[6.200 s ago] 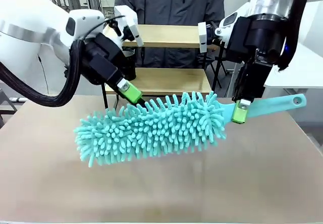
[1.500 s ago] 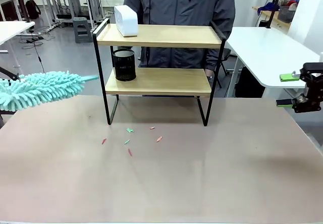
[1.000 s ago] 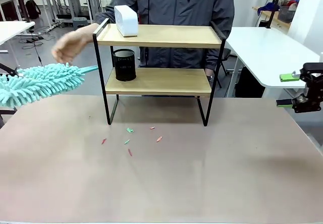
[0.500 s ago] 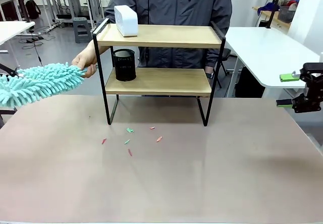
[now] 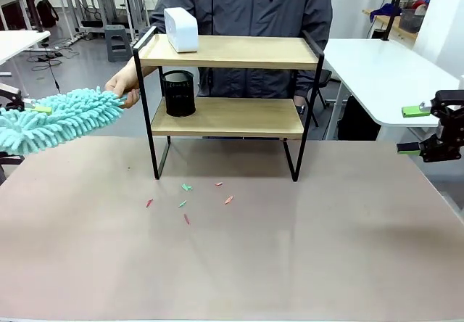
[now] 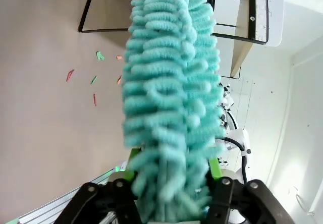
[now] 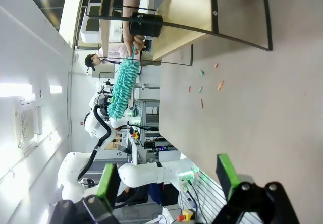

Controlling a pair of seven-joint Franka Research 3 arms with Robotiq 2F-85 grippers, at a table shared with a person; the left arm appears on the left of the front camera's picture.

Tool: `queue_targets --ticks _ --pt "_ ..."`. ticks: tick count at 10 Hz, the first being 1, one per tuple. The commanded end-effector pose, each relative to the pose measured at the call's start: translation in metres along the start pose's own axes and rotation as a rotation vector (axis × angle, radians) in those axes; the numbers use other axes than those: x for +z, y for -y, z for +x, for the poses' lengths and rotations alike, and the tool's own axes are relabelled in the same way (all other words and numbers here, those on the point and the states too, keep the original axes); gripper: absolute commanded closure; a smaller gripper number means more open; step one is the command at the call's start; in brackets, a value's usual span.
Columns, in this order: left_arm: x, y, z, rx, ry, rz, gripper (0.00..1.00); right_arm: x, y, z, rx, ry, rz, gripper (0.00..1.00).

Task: Clean the shelf.
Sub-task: Hand the Duster back to the human.

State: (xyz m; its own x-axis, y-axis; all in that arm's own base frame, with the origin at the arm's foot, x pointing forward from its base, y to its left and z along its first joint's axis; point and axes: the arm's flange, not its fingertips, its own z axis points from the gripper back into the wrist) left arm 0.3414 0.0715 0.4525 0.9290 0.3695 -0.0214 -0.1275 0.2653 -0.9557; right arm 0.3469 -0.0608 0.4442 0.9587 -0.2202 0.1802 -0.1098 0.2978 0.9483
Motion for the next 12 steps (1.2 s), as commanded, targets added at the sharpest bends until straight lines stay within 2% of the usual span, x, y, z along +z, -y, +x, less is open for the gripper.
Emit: queue_targets --ticks 1,2,3,6,8,9,12 --pt "0.006 -0.015 0.005 -0.021 -0.032 -0.044 0.0 0.003 -0.002 0.0 -0.004 -0.014 -0.007 0.0" --pt "-0.001 -0.026 0.01 -0.057 -0.082 -0.124 0.0 0.003 -0.002 0.0 -0.004 -0.014 -0.007 0.0" --pt "-0.014 -0.036 0.015 -0.077 -0.091 -0.152 0.0 0.003 -0.002 0.0 -0.004 -0.014 -0.007 0.0" --pt "-0.081 -0.046 0.017 -0.144 -0.23 -0.271 0.0 0.003 -0.002 0.0 -0.004 -0.014 -0.007 0.0" --pt "-0.123 -0.048 0.014 -0.132 -0.238 -0.266 0.0 0.003 -0.002 0.0 -0.004 -0.014 -0.007 0.0" --pt "-0.09 -0.049 0.006 -0.134 -0.216 -0.237 0.0 0.003 -0.002 0.0 -0.004 -0.014 -0.007 0.0" --pt "-0.09 -0.049 0.006 -0.134 -0.216 -0.237 0.0 0.003 -0.002 0.0 -0.004 -0.014 -0.007 0.0"
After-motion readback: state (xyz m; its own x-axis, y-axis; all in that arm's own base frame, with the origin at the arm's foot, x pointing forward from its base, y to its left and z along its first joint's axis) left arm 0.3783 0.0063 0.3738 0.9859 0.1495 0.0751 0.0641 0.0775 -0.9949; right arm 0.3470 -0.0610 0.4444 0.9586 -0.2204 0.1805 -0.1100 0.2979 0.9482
